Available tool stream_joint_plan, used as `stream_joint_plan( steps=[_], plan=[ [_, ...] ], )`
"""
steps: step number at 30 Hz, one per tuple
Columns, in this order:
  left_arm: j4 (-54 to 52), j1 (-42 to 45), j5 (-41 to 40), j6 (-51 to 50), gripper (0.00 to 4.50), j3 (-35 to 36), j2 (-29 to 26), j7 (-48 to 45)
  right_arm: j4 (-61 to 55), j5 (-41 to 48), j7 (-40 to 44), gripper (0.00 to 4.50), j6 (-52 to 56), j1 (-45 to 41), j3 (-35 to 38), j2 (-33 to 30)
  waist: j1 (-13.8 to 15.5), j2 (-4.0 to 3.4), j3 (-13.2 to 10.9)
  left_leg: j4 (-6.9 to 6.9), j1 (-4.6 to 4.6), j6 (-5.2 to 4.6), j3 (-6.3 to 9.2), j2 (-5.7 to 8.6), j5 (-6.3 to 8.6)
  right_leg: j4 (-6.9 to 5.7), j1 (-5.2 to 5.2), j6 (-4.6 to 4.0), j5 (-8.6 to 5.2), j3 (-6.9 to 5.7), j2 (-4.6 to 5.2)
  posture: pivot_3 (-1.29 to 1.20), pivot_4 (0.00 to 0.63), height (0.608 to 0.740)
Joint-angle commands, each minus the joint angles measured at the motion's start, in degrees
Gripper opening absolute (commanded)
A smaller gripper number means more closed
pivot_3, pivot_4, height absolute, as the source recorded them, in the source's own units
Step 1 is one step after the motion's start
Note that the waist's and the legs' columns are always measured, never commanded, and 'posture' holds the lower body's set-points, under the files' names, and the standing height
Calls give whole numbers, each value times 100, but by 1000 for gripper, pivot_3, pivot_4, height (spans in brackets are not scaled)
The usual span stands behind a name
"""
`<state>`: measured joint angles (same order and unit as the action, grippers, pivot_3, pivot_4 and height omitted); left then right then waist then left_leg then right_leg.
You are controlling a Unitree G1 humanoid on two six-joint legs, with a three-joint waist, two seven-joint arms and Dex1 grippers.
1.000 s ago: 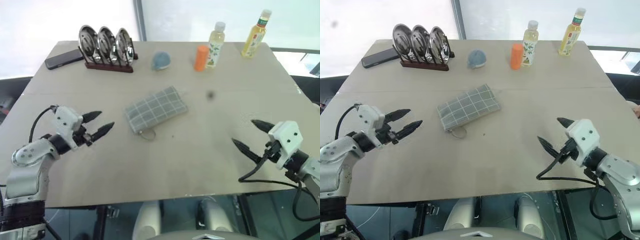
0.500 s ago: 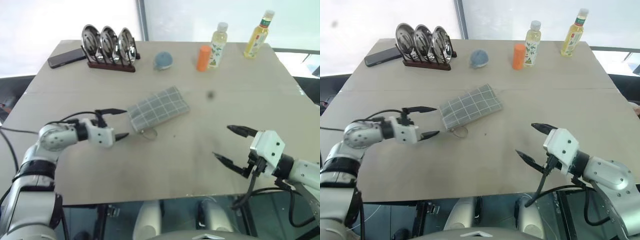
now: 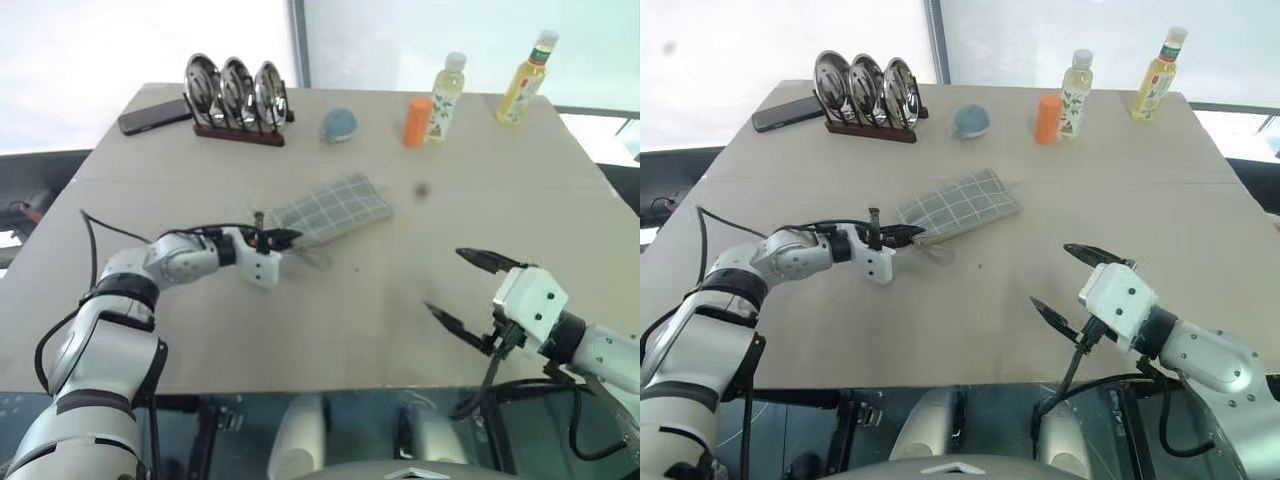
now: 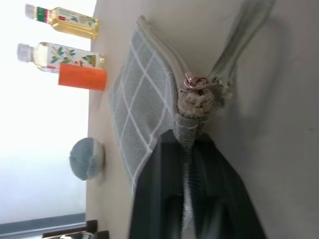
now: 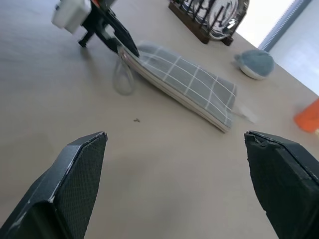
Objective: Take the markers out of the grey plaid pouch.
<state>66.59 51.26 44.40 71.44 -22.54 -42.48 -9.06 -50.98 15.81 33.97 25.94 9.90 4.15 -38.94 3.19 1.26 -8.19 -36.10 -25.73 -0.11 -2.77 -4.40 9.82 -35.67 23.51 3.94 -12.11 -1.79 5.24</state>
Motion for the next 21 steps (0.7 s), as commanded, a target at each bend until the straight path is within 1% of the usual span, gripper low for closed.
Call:
stream_joint_plan(
  steps=[1, 3, 4, 5, 6, 7, 8, 9, 11, 13, 16, 17, 21],
  plan=[
    [252, 161, -1014, 188, 80, 262, 289, -571, -407, -83, -339, 4500, 393, -245, -23, 27, 17, 1, 0, 0, 0, 0, 1, 0, 0, -2, 0, 0, 0, -1, 0, 0, 150, 740],
    [-29, 1, -2716, -339, 80, 718, 716, -1976, -510, -46, -531, 4500, 776, -433, -51, 55, 36, 5, -3, -10, -7, 0, 2, -1, 0, -3, 1, -1, 0, -1, 1, 0, 150, 740],
    [-207, -77, -3319, -618, 80, 869, 852, -2518, -544, -16, -586, 4500, 904, -500, -61, 66, 38, 7, -3, -18, -19, -1, 4, -1, -1, -2, 6, -3, 1, -3, 2, 0, 150, 740],
    [-881, -261, -4174, -1318, 80, 1013, 1037, -3058, -576, 148, -705, 4500, 1307, -644, -54, 133, 28, 8, -4, -21, -23, -2, 3, -1, 0, -1, 7, -13, 7, -3, 3, 0, 150, 740],
    [-1587, -450, -4842, -2047, 80, 1126, 1174, -3440, -596, 268, -807, 4500, 1624, -787, -52, 197, 5, 11, -5, -26, -28, -13, 1, -1, 4, 0, 10, -27, 16, -1, 5, 0, 150, 740],
    [-2416, -684, -5461, -2894, 80, 1211, 1297, -3698, -604, 463, -907, 4500, 1950, -963, -49, 329, -39, 13, -7, -33, -34, -44, 3, -2, -4, -1, 10, -28, 15, -1, 7, 0, 150, 740],
    [-3050, -871, -5859, -3551, 80, 1283, 1362, -3863, -611, 603, -978, 4500, 2192, -1102, -46, 425, -97, 15, -8, -34, -40, -49, 3, -1, -2, 0, 9, -29, 16, 2, 7, 0, 150, 740],
    [-3760, -1119, -6163, -4232, 80, 1317, 1433, -3824, -605, 935, -1052, 4500, 2649, -1299, 42, 598, -133, 15, -9, -34, -45, -53, 5, -1, -1, -1, 10, -29, 16, 4, 6, 0, 150, 740],
    [-4978, -1628, -6512, -5318, 80, 1332, 1537, -3591, -581, 1496, -1116, 4500, 3229, -1696, 207, 860, -251, 15, -8, -33, -43, -59, 10, 0, 2, -12, 8, -25, 16, 8, -5, 0, 150, 740],
    [-5770, -2053, -6678, -6026, 80, 1370, 1640, -3339, -502, 2186, -1215, 4500, 3841, -2113, 533, 1130, -291, 15, -9, -26, -28, -59, 8, -2, 2, -15, 4, -3, 25, 17, -17, 0, 150, 740],
    [-6334, -2502, -6629, -6557, 80, 1416, 1780, -3086, -316, 3416, -1239, 4500, 4468, -2415, 995, 1361, -328, 15, -8, -20, -5, -59, 10, -9, 3, -22, -10, -3, 22, 18, -25, 0, 150, 740],
    [-6487, -2649, -6608, -6683, 80, 1414, 1836, -3031, -245, 3805, -1273, 4500, 4607, -2432, 1090, 1402, -323, 15, -8, -19, 2, -59, 12, -11, 3, -20, -13, -20, 12, 17, -28, 0, 150, 740],
    [-6850, -2992, -6511, -7008, 80, 1447, 2045, -2808, 55, 4705, -1899, 4500, 4849, -2642, 1062, 1714, -306, 15, -8, -25, 4, -58, 13, -10, 3, -13, -18, -23, 11, 18, -25, 0, 150, 740]
  ],
)
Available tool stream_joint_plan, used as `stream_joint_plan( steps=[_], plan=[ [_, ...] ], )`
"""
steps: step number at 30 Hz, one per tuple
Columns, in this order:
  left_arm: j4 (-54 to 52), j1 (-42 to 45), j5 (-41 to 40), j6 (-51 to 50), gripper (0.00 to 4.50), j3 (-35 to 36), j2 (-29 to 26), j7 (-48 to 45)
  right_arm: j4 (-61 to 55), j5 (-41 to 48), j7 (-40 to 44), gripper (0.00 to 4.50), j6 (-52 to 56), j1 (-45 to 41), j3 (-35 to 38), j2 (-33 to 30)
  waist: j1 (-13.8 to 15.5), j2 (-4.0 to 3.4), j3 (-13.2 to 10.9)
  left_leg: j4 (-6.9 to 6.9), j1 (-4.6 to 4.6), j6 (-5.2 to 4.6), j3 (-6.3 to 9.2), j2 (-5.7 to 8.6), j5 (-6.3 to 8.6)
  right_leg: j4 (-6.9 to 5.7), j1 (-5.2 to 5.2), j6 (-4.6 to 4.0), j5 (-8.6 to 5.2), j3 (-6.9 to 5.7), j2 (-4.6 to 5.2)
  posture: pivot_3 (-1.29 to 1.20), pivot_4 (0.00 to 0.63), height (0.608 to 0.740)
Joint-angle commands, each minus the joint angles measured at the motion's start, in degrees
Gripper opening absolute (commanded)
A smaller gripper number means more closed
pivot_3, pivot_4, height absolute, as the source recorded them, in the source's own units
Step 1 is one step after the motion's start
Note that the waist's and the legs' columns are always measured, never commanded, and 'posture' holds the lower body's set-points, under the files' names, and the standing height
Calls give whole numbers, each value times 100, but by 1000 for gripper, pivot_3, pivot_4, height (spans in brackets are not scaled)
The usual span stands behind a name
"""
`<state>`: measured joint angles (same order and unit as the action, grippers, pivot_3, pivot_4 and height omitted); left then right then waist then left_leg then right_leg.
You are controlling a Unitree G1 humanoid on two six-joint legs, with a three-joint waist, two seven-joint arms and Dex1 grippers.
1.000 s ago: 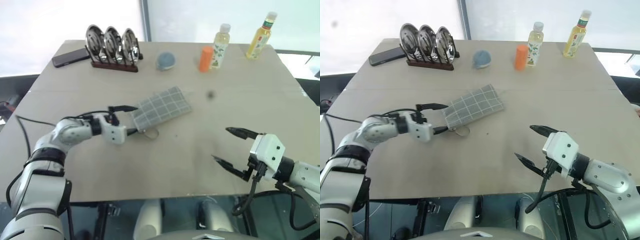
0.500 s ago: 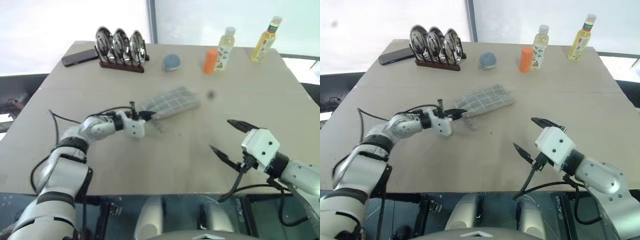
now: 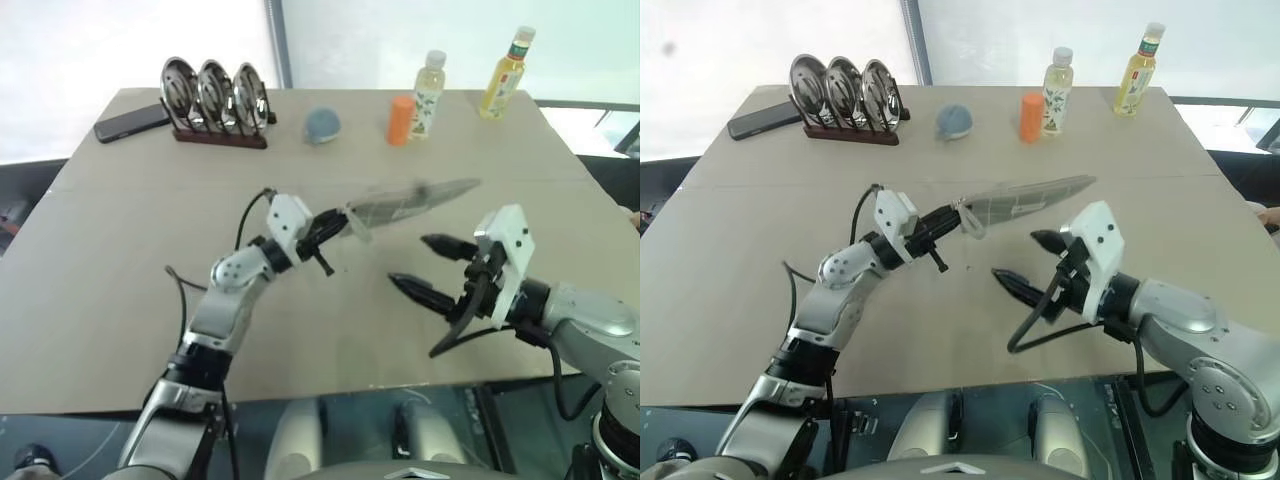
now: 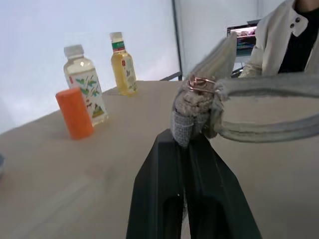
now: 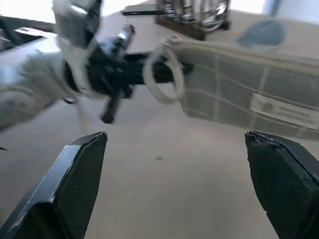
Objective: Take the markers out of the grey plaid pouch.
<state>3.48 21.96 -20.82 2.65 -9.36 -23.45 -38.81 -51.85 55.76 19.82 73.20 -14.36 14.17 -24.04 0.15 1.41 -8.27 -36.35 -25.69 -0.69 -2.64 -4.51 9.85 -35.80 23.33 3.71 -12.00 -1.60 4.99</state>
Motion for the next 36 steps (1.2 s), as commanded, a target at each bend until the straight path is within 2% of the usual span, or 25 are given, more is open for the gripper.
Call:
stream_joint_plan(
  steps=[1, 5, 12, 15, 21, 23, 28, 32, 36],
  plan=[
    [-584, -108, 50, -148, 80, 128, 174, 173, 228, 895, -678, 4500, 137, -283, 10, 294, 0, 0, 0, -5, 0, 0, -3, 0, 0, 1, 0, 0, 1, 3, 1, 0, 150, 740],
    [-692, -185, 137, -228, 80, 154, 235, 126, 480, 1080, -1331, 4500, 160, -577, -346, 451, 11, -2, 1, -7, -1, 1, -5, 2, 0, 2, 3, -1, 2, 5, 2, 0, 150, 740],
    [-751, -199, 213, -242, 80, 128, 288, -25, 1197, 27, -1666, 4500, -268, -1111, -1373, 572, 15, -3, 2, 1, -14, 0, -8, 4, 0, 3, 14, -1, 1, 10, -1, 0, 150, 740],
    [-707, -199, 252, -195, 0, 129, 324, -75, 1312, -219, -1621, 3796, -479, -1114, -1537, 610, 40, -3, 2, 1, -17, 0, -8, 5, 0, 6, 15, -1, 1, 10, -1, 0, 150, 740],
    [-635, -226, 282, -141, 0, 195, 325, -194, 1319, -623, -1574, 852, -700, -1011, -1614, 509, 51, -3, 2, 2, -16, 0, -8, 5, 0, 8, 16, -1, 1, 10, -1, 0, 150, 740],
    [-634, -248, 288, -132, 0, 201, 325, -217, 1274, -741, -1606, 28, -748, -973, -1576, 473, 52, -3, 1, 1, -16, 0, -8, 5, 0, 8, 16, -1, 1, 10, 0, 0, 150, 740],
    [-588, -297, 308, -130, 0, 274, 280, -272, 1262, -1271, -1896, 28, -838, -1050, -1135, 147, 60, -5, 1, 3, -19, 1, -9, 5, 1, 11, 19, -1, 1, 10, 0, 0, 150, 740],
    [-581, -354, 321, -157, 0, 370, 206, -298, 1527, -2119, -2369, 28, -786, -1044, -447, -561, 73, -7, -1, 3, -25, 1, -11, 8, 1, 19, 27, -1, 1, 9, 4, 0, 150, 740],
    [-655, -432, 283, -237, 0, 466, 137, -336, 1766, -2595, -2499, 28, -753, -906, -14, -921, 64, -7, -1, 9, -27, 1, -14, 8, 1, 23, 29, -1, 0, 10, 5, 0, 150, 740]
  ],
)
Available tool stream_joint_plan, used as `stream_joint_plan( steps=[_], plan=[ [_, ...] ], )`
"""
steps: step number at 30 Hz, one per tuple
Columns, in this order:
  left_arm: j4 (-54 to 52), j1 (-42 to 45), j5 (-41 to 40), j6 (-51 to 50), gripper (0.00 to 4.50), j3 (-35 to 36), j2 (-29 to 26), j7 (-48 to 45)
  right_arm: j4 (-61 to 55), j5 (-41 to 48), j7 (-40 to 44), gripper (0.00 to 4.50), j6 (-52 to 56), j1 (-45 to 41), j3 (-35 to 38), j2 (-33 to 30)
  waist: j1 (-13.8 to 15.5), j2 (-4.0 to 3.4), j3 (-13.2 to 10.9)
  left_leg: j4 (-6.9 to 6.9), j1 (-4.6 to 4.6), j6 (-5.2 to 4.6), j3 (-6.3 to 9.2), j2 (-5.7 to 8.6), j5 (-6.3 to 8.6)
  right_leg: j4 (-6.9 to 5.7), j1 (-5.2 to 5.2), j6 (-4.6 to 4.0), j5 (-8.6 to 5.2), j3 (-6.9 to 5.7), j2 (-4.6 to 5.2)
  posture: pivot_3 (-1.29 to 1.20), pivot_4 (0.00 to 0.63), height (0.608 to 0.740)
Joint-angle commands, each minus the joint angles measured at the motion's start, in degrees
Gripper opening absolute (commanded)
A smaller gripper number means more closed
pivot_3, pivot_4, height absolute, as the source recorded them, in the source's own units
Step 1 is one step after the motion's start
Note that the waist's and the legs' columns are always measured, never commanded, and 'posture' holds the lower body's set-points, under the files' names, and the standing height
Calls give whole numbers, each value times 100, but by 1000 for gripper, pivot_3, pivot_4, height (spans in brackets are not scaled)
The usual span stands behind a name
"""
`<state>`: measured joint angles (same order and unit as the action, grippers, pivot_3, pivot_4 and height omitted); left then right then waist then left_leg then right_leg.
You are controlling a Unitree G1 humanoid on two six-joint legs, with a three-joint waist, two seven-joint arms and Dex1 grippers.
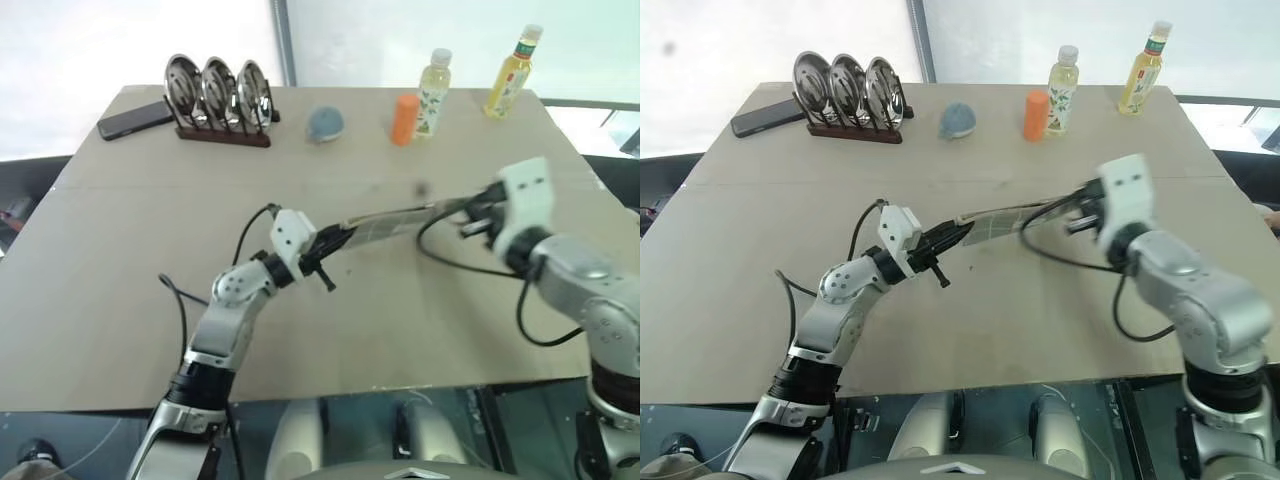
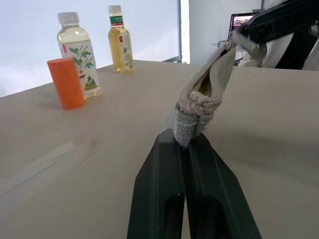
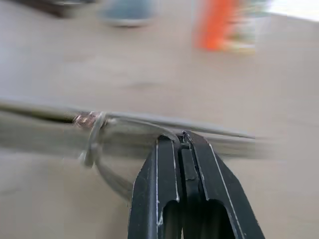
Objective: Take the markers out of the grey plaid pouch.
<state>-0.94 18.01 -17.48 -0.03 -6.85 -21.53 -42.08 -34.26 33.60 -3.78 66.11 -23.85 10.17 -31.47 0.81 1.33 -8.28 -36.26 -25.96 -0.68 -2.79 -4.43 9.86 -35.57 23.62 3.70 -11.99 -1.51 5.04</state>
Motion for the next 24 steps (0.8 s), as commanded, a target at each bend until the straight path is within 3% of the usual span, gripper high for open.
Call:
stream_joint_plan(
  steps=[1, 7, 8, 10, 12, 15, 16, 18, 19, 20, 21, 24],
  plan=[
    [-224, -46, -62, 17, 0, 232, -71, -22, 47, -482, -123, 28, -49, 74, 408, -243, -2, 0, 0, 4, 1, 0, 0, -1, 0, 0, 1, 0, 0, 0, -2, 0, 150, 740],
    [-176, 99, -91, -64, 0, 251, -74, -80, -298, -592, 401, 28, -106, 241, -67, -524, -13, -6, -4, 9, 1, 0, -2, -1, 0, 0, 4, 1, -1, 4, -4, 0, 150, 740],
    [-168, 122, -91, -75, 0, 245, -61, -82, -401, -533, 515, 616, -75, 296, -110, -532, -2, -5, -4, 8, 0, 0, -3, -1, 0, 1, 4, 1, -1, 4, -3, 0, 150, 740],
    [-158, 134, -86, -88, 0, 244, -42, -98, -563, -455, 691, 1221, -58, 381, -105, -507, -2, -6, -4, 8, 0, 0, -1, -1, 0, 3, 4, 1, -1, 4, -3, 0, 150, 740],
    [-134, 131, -71, -101, 0, 240, -22, -139, -1001, -144, 983, 2205, 52, 600, 59, -476, 5, -5, -4, 7, -2, 0, -1, -1, 0, 5, 4, 1, -1, 4, -2, 0, 150, 740],
    [-114, 166, -53, -134, 0, 230, 1, -170, -1663, 613, 1569, 2205, 275, 1119, 784, -561, 10, -5, -5, 8, -6, -1, 2, -1, 1, 12, 4, 1, -1, 3, -2, 0, 150, 740],
    [-95, 195, -48, -141, 0, 236, 5, -181, -1787, 844, 1663, 1754, 362, 1204, 1051, -539, 15, -4, -5, 8, -9, -1, 4, 0, 0, 14, 4, 1, -1, 2, -2, 0, 150, 740],
    [-50, 255, -33, -135, 0, 240, 7, -215, -1971, 1422, 1724, 1284, 490, 1277, 1484, -430, 7, -4, -5, 7, -11, -2, 4, 0, 1, 17, 3, 1, -1, 3, -2, 0, 150, 740],
    [-31, 279, -29, -134, 0, 243, 8, -226, -2028, 1662, 1696, 779, 524, 1260, 1583, -381, 2, -3, -5, 5, -10, -2, 4, 0, 1, 17, 3, 1, -1, 3, -2, 0, 150, 740],
    [-14, 299, -28, -135, 0, 245, 10, -235, -2055, 1836, 1602, 357, 553, 1188, 1597, -298, -2, -3, -5, 5, -7, -2, 4, -1, 1, 17, 2, 2, -1, 2, -2, 0, 150, 740],
    [-5, 313, -26, -127, 0, 242, 7, -258, -2039, 1938, 1464, 214, 577, 1070, 1527, -196, -10, -3, -5, 4, -3, -2, 4, -1, 1, 16, 0, 3, -1, 3, -2, 0, 150, 740],
    [-23, 322, 4, -81, 0, 208, 8, -313, -1719, 1719, 1034, 85, 565, 480, 754, 190, -63, -6, -6, 5, 11, -1, 9, -2, 1, 11, 0, 18, -10, 7, -7, 0, 150, 740]
  ],
)
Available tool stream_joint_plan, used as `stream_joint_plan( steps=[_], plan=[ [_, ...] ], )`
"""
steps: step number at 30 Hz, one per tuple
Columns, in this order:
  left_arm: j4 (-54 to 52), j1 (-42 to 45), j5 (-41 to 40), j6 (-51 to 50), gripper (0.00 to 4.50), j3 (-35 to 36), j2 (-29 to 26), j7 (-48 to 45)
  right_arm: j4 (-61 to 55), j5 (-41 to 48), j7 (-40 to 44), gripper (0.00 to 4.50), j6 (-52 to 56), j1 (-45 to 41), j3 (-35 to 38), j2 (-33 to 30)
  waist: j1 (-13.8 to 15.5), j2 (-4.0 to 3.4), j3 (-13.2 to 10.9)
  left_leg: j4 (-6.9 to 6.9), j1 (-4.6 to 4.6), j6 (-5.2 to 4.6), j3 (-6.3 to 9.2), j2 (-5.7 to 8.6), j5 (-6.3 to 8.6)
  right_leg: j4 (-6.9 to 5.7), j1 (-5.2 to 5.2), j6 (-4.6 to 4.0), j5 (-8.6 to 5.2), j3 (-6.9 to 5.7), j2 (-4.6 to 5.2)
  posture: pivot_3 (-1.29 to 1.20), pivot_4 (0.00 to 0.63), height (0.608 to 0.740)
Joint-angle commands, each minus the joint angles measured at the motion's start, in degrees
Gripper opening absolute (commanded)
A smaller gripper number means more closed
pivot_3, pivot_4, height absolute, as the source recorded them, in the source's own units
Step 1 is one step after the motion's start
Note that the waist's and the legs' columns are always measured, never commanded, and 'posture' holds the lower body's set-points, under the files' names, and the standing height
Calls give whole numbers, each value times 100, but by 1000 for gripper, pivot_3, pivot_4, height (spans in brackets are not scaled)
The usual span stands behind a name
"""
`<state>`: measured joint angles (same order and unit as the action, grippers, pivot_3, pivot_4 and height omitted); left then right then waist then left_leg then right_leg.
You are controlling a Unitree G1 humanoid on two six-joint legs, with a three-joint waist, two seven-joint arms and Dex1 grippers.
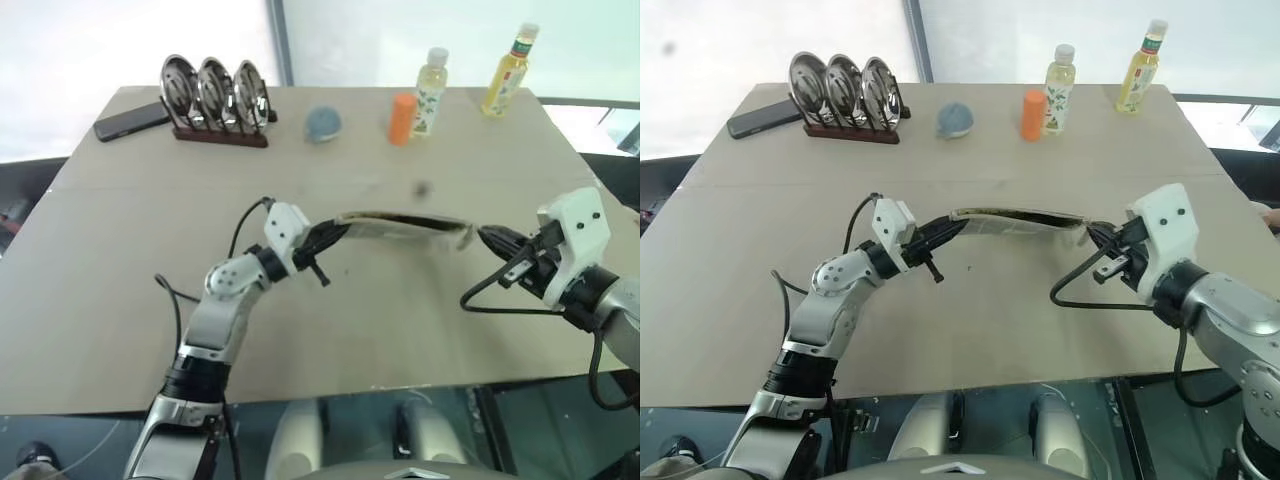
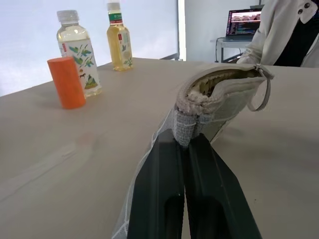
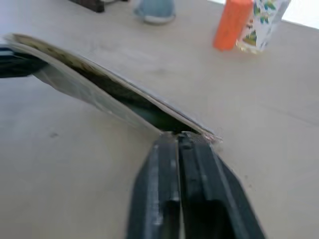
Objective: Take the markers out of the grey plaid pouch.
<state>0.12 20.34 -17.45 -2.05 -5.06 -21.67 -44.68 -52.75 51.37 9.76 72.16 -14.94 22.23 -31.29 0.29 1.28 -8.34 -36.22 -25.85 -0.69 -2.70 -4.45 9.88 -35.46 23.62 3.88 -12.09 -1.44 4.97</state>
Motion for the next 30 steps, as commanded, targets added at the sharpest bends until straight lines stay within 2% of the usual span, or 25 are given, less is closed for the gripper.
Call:
stream_joint_plan(
  steps=[1, 6, 10, 16, 22, 27, 30],
  plan=[
    [-145, 78, 10, 127, 0, 23, 27, -58, 284, -209, -426, 85, -64, -589, -709, 274, -30, 0, 0, 0, 0, 0, 2, 0, 0, -1, 1, 0, 0, 0, 0, 0, 150, 740],
    [-221, 1, 63, 204, 0, 15, 39, -87, 1052, -848, -673, 85, -334, -1109, -1586, 593, -34, -1, -1, 1, -14, 0, 0, 6, 0, 4, 6, -20, 11, -1, 6, 0, 150, 740],
    [-401, -91, 56, 130, 0, 33, 77, 22, 1325, -1070, -426, 85, -388, -1144, -2238, 644, -22, -2, -2, 3, -23, -9, -1, 11, 6, 9, 7, -19, 11, 0, 5, 0, 150, 740],
    [-562, -191, 35, 26, 0, 51, 84, 120, 1076, -945, -226, 85, -349, -1078, -2113, 636, -12, -3, -2, 7, -20, -10, 1, 10, 6, 7, 7, -18, 11, -1, 4, 0, 150, 740],
    [-504, -128, 4, 40, 0, 1, 134, 64, 1556, -1416, -174, 85, -486, -950, -2499, 557, -4, -3, -2, 1, -15, -9, -1, 9, 6, 6, 7, -18, 10, -1, 6, 0, 150, 740],
    [-402, -168, 2, 197, 0, -27, 152, -119, 2160, -1643, -273, 85, -690, -994, -2381, 983, -3, -3, -2, 3, -16, -9, -2, 9, 6, 6, 7, -19, 11, -1, 4, 0, 150, 740],
    [-256, -196, 28, 325, 0, -13, 162, -215, 2320, -1375, -338, 85, -613, -987, -1934, 1484, 4, -3, -2, 4, -16, -9, -3, 9, 6, 5, 7, -18, 11, -1, 3, 0, 150, 740]
  ],
)
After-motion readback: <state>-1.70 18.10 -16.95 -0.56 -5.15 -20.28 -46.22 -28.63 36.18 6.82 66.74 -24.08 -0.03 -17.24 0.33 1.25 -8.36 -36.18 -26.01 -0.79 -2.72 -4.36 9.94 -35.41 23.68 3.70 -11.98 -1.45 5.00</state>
